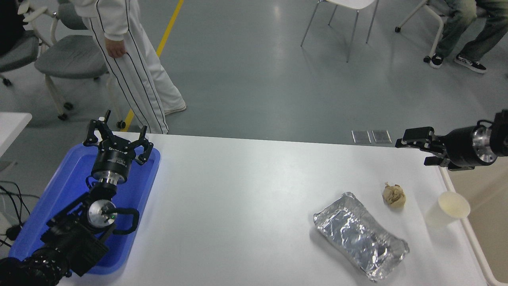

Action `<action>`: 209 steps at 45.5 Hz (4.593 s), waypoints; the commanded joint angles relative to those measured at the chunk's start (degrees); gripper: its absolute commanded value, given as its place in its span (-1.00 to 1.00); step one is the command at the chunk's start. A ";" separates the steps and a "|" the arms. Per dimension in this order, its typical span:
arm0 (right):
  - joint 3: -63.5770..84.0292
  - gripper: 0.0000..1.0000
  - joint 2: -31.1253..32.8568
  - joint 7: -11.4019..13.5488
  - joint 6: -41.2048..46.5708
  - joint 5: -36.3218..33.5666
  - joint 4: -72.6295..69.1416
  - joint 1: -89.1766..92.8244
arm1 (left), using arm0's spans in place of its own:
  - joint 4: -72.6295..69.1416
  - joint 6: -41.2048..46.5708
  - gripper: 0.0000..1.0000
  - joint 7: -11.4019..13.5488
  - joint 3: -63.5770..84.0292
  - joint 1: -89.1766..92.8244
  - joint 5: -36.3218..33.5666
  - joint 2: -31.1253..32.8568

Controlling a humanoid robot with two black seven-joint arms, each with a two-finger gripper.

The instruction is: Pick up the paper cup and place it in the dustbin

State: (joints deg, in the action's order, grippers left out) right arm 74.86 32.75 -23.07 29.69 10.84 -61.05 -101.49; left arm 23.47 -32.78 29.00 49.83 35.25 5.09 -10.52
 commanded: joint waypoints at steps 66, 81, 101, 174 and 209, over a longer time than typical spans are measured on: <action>12.68 1.00 -14.47 0.30 15.31 12.72 -0.21 -23.05 | 0.09 0.00 1.00 0.00 0.09 0.09 0.00 -0.03; 13.65 1.00 -5.25 0.30 15.31 16.14 -0.12 -20.59 | 0.09 0.00 1.00 0.00 0.09 0.00 0.00 0.06; 13.04 1.00 3.90 0.30 15.31 19.40 1.02 -12.16 | 0.00 0.00 1.00 0.00 0.00 0.00 0.00 -0.03; -8.76 1.00 5.57 0.48 -16.77 11.75 18.51 31.44 | 0.00 0.00 1.00 0.00 0.09 0.00 0.00 0.06; -11.66 -0.29 4.87 2.15 -16.69 9.99 19.48 34.43 | 0.00 0.00 1.00 0.00 0.09 0.09 0.00 0.06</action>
State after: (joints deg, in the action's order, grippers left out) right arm 63.38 37.69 -21.39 12.86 21.42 -41.37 -67.37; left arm 23.46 -32.78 29.01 49.90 35.32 5.10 -10.50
